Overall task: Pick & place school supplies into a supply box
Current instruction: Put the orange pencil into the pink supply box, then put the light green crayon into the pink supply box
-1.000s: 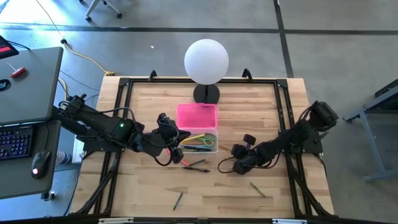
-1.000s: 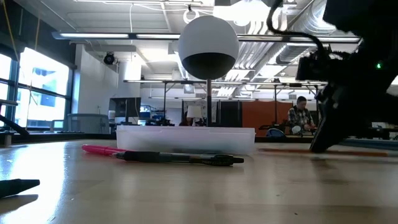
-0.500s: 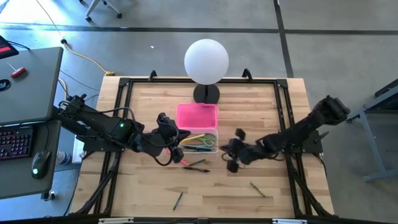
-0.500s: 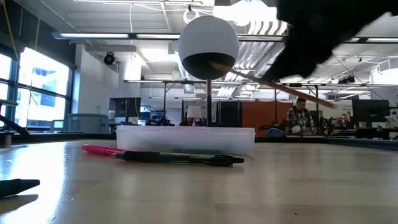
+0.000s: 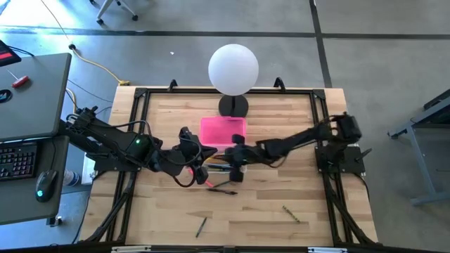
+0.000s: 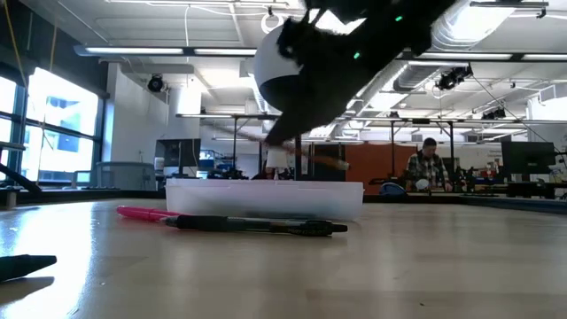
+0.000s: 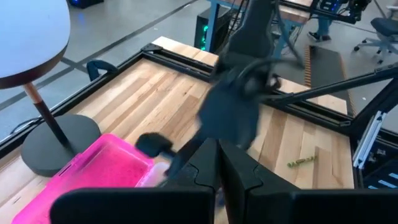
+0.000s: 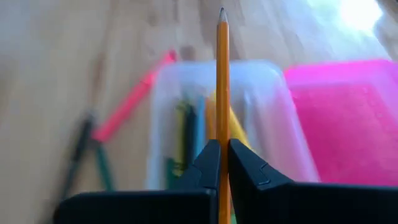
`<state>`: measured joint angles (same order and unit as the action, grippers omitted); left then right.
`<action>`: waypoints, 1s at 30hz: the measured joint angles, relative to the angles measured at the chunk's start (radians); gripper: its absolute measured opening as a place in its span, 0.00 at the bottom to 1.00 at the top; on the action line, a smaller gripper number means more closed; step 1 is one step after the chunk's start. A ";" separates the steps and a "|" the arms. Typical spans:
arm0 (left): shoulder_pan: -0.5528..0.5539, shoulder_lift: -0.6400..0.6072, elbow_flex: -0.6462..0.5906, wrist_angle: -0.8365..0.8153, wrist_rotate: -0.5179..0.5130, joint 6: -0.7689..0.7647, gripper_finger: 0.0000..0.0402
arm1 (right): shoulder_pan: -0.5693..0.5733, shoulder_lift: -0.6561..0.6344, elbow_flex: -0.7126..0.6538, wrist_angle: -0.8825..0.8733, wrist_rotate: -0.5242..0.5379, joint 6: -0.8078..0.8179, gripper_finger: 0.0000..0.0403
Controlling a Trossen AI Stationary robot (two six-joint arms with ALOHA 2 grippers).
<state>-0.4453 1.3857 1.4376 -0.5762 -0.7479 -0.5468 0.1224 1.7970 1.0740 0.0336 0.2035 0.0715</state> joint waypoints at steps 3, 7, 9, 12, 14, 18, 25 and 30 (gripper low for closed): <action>0.000 0.000 0.000 -0.002 0.008 0.000 0.12 | -0.020 0.083 0.088 -0.120 0.005 -0.006 0.00; 0.000 0.000 0.000 -0.011 0.015 0.000 0.12 | -0.033 0.151 0.150 -0.165 -0.010 0.007 0.02; 0.000 0.000 0.000 -0.022 0.016 0.000 0.12 | -0.033 0.172 0.155 -0.173 -0.009 0.006 0.04; 0.000 0.000 0.000 -0.032 0.019 0.000 0.12 | -0.033 0.176 0.154 -0.183 -0.006 0.006 0.07; 0.000 0.000 0.000 -0.032 0.019 0.000 0.12 | -0.030 0.170 0.156 -0.180 -0.005 0.005 0.10; 0.000 0.000 0.000 -0.032 0.019 0.000 0.12 | -0.015 0.163 0.156 -0.188 0.003 -0.001 0.16; 0.000 0.000 0.000 -0.033 0.019 0.000 0.12 | 0.051 0.086 0.156 -0.334 0.022 0.125 0.21; 0.000 0.000 0.000 -0.032 0.018 0.000 0.12 | 0.167 -0.015 0.156 -0.618 0.025 0.362 0.22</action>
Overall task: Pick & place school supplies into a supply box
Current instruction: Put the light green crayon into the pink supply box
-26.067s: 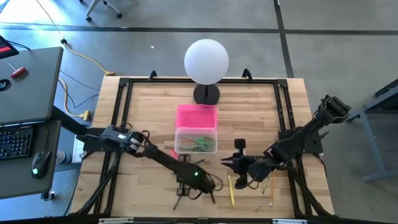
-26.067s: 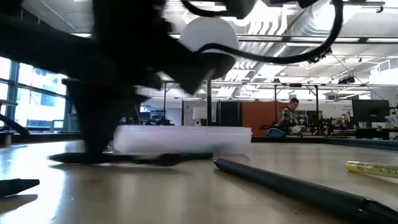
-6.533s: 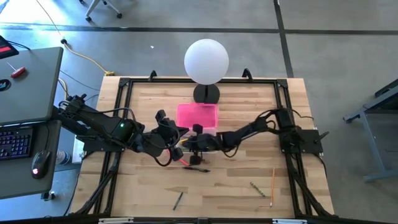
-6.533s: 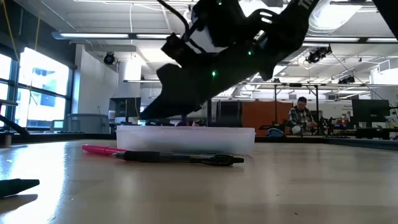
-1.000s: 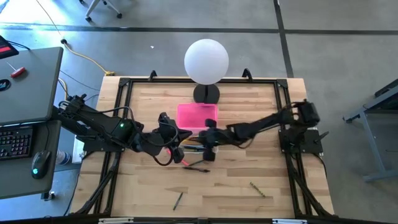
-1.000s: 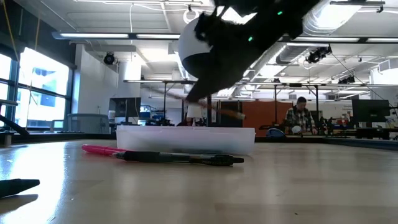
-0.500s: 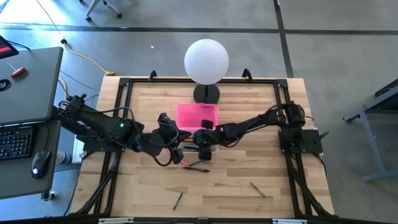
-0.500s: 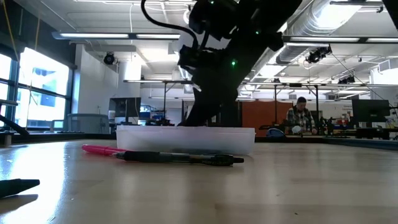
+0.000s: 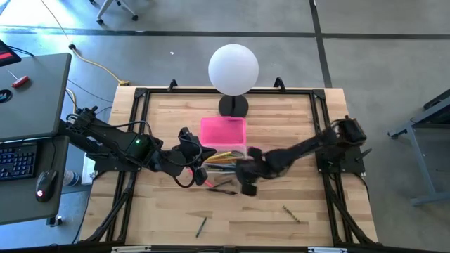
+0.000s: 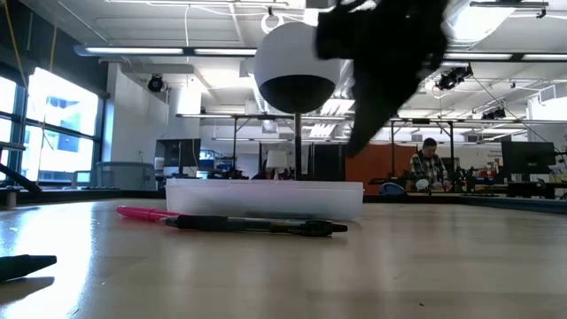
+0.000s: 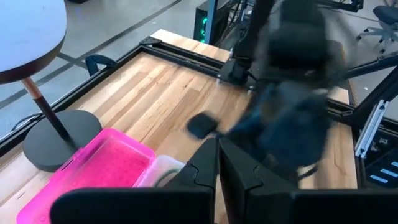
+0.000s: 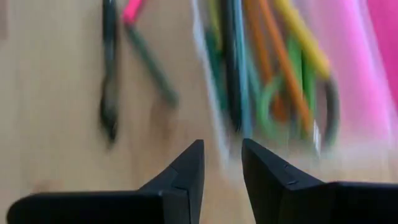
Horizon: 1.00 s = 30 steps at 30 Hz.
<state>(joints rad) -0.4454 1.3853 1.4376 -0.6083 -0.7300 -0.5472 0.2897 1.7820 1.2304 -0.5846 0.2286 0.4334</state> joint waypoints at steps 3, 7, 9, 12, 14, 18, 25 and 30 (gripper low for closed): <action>0.000 0.000 0.000 0.000 -0.002 0.000 0.12 | 0.116 -0.043 0.000 -0.149 0.049 0.166 0.22; 0.000 0.000 0.000 0.000 -0.003 -0.001 0.12 | 0.330 -0.054 -0.001 -0.296 0.232 0.415 0.22; 0.000 0.000 0.000 0.000 -0.003 -0.004 0.12 | 0.444 -0.054 -0.001 -0.347 0.300 0.598 0.22; 0.000 0.000 0.000 0.002 -0.006 -0.004 0.12 | 0.598 -0.054 -0.001 -0.362 0.389 0.862 0.22; 0.000 0.000 0.000 0.012 -0.010 -0.004 0.12 | 0.688 -0.054 -0.001 -0.361 0.438 0.954 0.22; 0.000 0.000 0.000 0.015 -0.019 -0.004 0.12 | 0.819 -0.031 -0.001 -0.343 0.461 0.999 0.22; 0.000 0.000 0.000 0.018 -0.021 -0.022 0.12 | 0.914 0.094 -0.001 -0.344 0.513 0.989 0.22; 0.000 0.000 0.000 0.023 -0.023 -0.034 0.12 | 0.903 0.182 -0.002 -0.372 0.530 0.989 0.22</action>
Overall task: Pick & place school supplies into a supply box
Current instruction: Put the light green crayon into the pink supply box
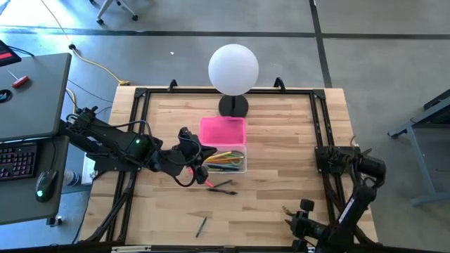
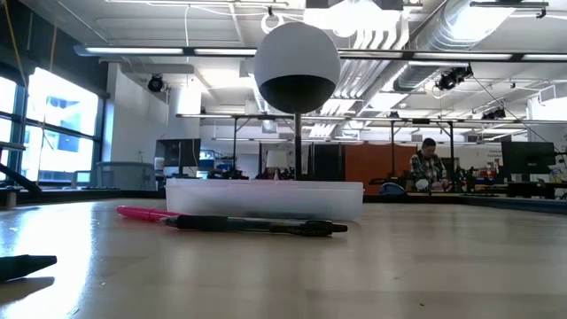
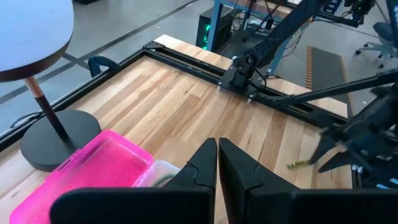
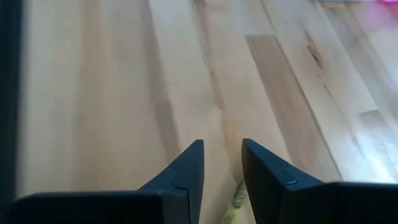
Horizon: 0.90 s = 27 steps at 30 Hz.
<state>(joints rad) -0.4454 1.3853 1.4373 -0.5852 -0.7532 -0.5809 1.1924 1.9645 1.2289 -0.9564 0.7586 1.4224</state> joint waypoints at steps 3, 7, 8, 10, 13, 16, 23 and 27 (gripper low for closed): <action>0.000 0.000 0.000 0.016 0.000 0.000 0.12 | -0.009 0.016 -0.002 -0.071 0.001 0.026 0.22; 0.000 0.000 0.000 0.017 0.000 0.000 0.12 | -0.009 0.012 -0.005 -0.113 0.040 0.051 0.22; 0.000 0.000 0.000 0.017 0.000 0.000 0.12 | -0.009 0.011 -0.018 -0.083 0.045 0.051 0.22; 0.000 0.000 0.000 0.017 0.000 0.000 0.12 | -0.010 0.011 -0.061 0.016 0.042 0.052 0.22; 0.000 0.000 0.000 0.017 0.000 0.000 0.12 | -0.010 0.011 -0.136 0.152 0.019 0.061 0.22; 0.000 0.000 0.000 0.016 0.000 0.000 0.12 | -0.013 0.011 -0.171 0.208 0.028 0.058 0.22; 0.000 0.000 0.000 0.014 0.000 0.000 0.12 | -0.017 0.004 -0.267 0.306 0.063 0.057 0.22; 0.000 0.000 0.000 0.014 -0.009 0.000 0.12 | -0.021 -0.037 -0.244 0.271 0.084 -0.042 0.22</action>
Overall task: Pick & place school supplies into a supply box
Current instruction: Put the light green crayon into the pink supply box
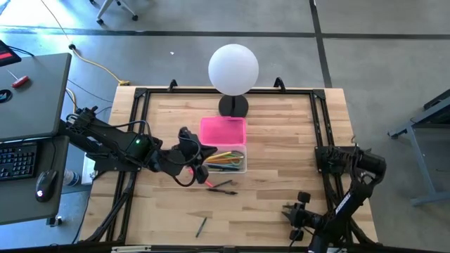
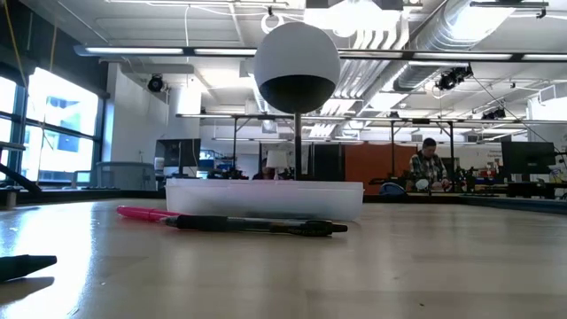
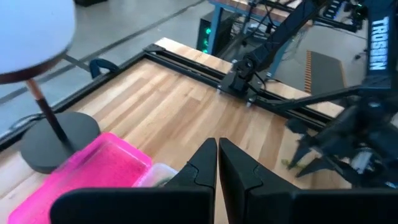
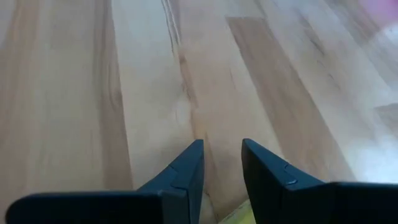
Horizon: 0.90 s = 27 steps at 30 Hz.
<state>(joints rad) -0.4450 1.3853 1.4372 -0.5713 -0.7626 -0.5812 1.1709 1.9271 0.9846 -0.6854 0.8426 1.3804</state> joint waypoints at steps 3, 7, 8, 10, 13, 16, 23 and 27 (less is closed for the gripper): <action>0.000 0.000 0.000 0.000 -0.037 0.000 0.12 | -0.003 -0.091 0.053 -0.139 0.031 -0.034 0.22; 0.000 0.000 0.000 0.000 -0.040 0.000 0.12 | 0.023 -0.207 0.090 -0.300 0.014 -0.030 0.22; 0.000 0.000 0.000 0.000 -0.040 0.000 0.12 | 0.036 -0.238 0.091 -0.301 0.017 -0.031 0.22; 0.000 0.000 0.000 -0.006 -0.040 0.000 0.12 | 0.066 -0.291 0.073 -0.256 0.034 -0.029 0.22; 0.000 0.000 0.000 -0.008 -0.029 0.000 0.12 | 0.089 -0.325 -0.001 -0.094 0.021 0.005 0.22; 0.000 0.000 0.000 -0.008 -0.028 0.000 0.12 | 0.081 -0.311 -0.090 0.147 -0.010 0.014 0.22; 0.000 0.000 0.000 -0.007 -0.028 0.000 0.12 | 0.064 -0.264 -0.223 0.252 -0.125 0.104 0.22; 0.000 0.000 0.000 -0.007 -0.027 0.000 0.12 | 0.063 -0.270 -0.193 0.103 -0.132 0.114 0.22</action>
<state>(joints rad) -0.4450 1.3853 1.4368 -0.5781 -0.7893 -0.5812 1.2343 1.6572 0.7917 -0.5820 0.7110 1.4949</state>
